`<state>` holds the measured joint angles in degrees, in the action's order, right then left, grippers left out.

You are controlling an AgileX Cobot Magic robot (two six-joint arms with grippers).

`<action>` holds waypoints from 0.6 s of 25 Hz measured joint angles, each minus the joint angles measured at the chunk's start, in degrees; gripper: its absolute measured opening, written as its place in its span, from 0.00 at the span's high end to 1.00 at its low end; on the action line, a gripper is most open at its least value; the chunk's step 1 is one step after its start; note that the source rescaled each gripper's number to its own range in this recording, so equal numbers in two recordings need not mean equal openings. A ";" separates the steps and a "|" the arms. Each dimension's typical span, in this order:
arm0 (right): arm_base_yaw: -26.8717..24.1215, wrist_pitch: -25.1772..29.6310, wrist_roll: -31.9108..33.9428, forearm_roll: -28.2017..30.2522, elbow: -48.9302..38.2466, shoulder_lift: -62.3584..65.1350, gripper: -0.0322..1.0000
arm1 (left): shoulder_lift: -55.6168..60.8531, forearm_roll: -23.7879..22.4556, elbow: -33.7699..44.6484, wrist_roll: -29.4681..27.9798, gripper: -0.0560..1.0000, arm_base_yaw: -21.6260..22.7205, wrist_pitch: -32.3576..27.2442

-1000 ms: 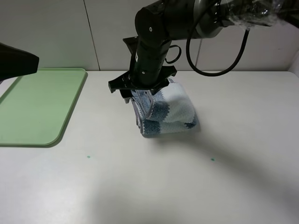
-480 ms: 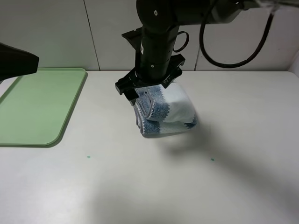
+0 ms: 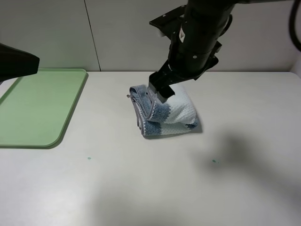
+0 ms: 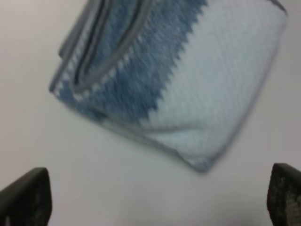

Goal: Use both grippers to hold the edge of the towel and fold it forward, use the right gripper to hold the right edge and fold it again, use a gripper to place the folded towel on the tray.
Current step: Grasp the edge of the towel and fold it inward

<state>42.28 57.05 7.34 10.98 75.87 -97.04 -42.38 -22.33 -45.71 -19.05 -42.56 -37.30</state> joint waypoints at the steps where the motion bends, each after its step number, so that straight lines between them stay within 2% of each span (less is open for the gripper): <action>1: -0.78 0.54 0.00 -0.31 -1.37 1.11 0.00 | 0.00 0.00 0.00 0.00 0.00 0.00 0.00; 8: -8.16 2.83 0.00 -1.46 -11.75 10.33 0.00 | 0.00 0.00 0.00 0.00 0.00 0.00 0.00; 15: -18.44 -1.29 0.00 -3.61 -24.04 22.60 0.00 | 0.00 0.00 0.00 0.00 0.00 0.00 0.00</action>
<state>23.83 55.76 7.34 7.37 51.83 -74.44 -42.38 -22.33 -45.71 -19.05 -42.56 -37.30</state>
